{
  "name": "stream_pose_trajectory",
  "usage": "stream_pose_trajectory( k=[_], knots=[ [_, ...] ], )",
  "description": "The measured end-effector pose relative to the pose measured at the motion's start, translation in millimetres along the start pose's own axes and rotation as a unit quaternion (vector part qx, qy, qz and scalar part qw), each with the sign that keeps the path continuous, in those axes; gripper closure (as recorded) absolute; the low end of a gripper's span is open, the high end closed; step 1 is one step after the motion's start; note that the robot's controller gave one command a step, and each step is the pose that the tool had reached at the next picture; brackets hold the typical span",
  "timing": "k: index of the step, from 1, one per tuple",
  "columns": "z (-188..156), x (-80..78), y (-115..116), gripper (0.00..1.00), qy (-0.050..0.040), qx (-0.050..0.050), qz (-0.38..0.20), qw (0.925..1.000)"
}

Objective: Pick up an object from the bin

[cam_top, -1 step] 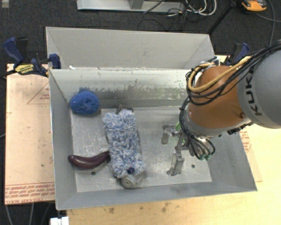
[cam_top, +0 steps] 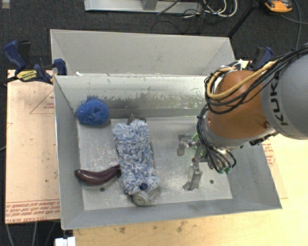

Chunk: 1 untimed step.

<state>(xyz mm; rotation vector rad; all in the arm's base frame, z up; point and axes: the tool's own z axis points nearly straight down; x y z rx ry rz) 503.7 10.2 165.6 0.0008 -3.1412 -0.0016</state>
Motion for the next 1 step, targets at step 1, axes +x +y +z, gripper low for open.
stream_pose_trajectory(
  k=[1],
  knots=[
    [19.1, -19.7, 45.9, 0.0, -0.002, 0.001, -0.065, 0.9979]
  ],
)
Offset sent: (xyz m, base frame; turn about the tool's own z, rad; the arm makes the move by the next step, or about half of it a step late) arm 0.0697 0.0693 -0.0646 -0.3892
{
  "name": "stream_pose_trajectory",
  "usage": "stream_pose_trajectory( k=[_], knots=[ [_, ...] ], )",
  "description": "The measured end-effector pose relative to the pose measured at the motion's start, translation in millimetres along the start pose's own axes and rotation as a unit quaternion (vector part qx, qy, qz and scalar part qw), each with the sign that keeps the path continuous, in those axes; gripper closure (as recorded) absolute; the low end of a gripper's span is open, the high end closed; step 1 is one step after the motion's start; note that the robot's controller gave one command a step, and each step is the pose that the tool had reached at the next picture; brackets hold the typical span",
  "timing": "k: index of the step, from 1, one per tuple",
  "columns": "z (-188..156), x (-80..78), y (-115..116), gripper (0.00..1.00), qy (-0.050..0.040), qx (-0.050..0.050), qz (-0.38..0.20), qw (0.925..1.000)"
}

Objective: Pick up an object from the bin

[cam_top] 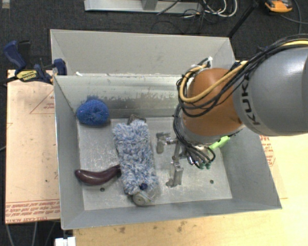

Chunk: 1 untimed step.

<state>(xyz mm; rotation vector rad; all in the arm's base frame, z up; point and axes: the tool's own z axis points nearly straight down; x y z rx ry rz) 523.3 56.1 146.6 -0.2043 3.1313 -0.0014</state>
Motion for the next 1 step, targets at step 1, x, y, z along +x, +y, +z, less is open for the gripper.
stream_pose_trajectory(
  k=[1],
  knots=[
    [45.1, -54.3, 17.4, 0.0, -0.0012, -0.001, -0.129, 0.9917]
  ],
)
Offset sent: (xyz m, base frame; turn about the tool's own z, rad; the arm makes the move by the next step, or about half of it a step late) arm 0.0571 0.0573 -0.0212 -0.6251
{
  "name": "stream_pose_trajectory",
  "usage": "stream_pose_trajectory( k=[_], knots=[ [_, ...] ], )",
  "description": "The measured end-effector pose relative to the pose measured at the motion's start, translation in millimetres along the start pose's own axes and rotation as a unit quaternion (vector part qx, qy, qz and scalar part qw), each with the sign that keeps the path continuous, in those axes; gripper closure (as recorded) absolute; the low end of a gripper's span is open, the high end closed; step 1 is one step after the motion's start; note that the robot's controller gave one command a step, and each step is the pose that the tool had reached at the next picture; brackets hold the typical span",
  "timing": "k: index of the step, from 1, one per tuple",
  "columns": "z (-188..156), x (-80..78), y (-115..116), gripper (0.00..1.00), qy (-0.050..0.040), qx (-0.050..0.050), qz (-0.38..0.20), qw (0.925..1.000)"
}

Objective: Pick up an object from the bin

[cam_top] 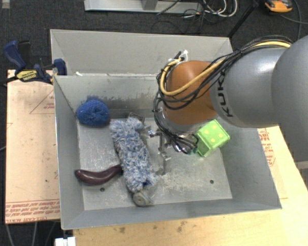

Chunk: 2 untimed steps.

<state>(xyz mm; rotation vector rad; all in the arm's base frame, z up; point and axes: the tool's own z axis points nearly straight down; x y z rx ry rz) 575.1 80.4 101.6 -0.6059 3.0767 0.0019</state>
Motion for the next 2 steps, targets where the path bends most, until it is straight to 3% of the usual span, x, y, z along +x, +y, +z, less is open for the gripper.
stream_pose_trajectory(
  k=[1, 2],
  knots=[
    [-12, -10.3, 17, 0.0, 0.0016, 0.0, -0.105, 0.9945],
    [26, -14.5, 62, 0.0, -0.0031, 0.001, -0.23, 0.9731]
  ],
)
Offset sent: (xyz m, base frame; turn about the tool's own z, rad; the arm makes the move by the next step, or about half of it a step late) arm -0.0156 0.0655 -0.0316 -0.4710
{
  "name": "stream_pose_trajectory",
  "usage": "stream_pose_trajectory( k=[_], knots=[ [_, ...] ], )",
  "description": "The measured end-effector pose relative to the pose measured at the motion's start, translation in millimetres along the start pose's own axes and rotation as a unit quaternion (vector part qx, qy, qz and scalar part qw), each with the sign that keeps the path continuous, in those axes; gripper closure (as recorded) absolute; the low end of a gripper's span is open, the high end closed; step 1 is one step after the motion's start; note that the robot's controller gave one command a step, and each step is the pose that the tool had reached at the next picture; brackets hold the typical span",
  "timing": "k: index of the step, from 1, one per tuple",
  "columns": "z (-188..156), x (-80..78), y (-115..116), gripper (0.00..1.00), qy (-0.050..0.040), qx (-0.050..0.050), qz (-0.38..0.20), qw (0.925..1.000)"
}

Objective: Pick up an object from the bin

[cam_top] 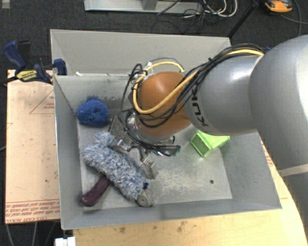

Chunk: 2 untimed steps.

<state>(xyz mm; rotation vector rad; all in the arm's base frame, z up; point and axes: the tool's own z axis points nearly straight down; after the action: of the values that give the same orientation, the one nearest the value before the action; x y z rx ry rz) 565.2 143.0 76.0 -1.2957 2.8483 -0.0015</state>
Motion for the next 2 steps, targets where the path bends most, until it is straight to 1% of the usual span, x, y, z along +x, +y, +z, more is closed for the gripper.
stream_pose_trajectory(
  k=[1, 2],
  knots=[
    [0.8, -26.7, -8.2, 1.0, -0.0022, 0.0, -0.003, 1.0],
    [0.8, -26.7, -8.2, 1.0, -0.0022, 0.0, -0.003, 1.0]
  ],
)
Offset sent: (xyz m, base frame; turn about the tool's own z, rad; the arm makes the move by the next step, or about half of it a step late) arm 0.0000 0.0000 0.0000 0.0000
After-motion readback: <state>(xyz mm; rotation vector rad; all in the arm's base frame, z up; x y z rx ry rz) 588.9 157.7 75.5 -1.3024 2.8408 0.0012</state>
